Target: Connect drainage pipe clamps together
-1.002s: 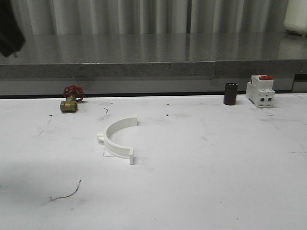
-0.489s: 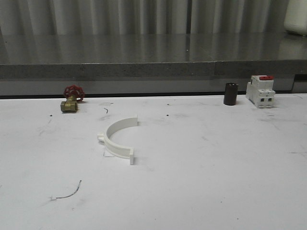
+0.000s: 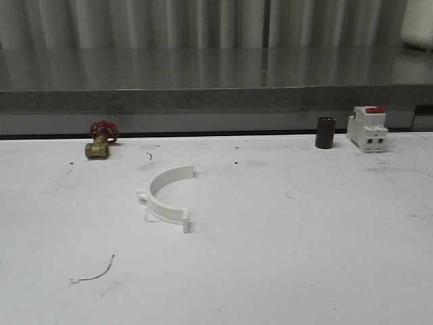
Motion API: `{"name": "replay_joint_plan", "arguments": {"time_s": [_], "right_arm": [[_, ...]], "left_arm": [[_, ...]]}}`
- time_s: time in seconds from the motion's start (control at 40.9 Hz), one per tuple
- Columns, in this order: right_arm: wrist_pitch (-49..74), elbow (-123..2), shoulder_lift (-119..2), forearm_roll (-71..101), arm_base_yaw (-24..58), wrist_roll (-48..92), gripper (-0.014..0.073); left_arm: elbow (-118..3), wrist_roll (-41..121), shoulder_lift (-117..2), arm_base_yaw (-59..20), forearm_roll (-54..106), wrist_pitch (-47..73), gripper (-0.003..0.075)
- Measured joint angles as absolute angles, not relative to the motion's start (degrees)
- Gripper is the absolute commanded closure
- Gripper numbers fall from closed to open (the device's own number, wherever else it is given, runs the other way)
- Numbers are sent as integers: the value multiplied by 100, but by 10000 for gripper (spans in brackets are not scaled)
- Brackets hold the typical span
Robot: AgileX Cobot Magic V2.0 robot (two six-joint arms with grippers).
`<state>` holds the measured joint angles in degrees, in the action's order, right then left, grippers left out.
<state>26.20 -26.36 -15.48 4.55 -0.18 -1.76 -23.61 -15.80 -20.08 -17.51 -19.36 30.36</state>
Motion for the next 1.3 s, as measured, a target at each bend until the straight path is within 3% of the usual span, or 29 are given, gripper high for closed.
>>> {"name": "replay_joint_plan", "arguments": {"time_s": [0.978, 1.075, 1.295], "right_arm": [[2475, -2649, -1597, 455, -18, -176, -48], [2600, -2837, -1981, 411, -18, -176, -21], [3206, -3966, -4032, 44, -29, -226, -6]], "left_arm": [[-2353, -1580, -2008, -1751, -1936, 3036, 741], [-2353, -1580, -2008, -1751, -1936, 3036, 741], [-2353, -1580, -2008, -1751, -1936, 3036, 741]]}}
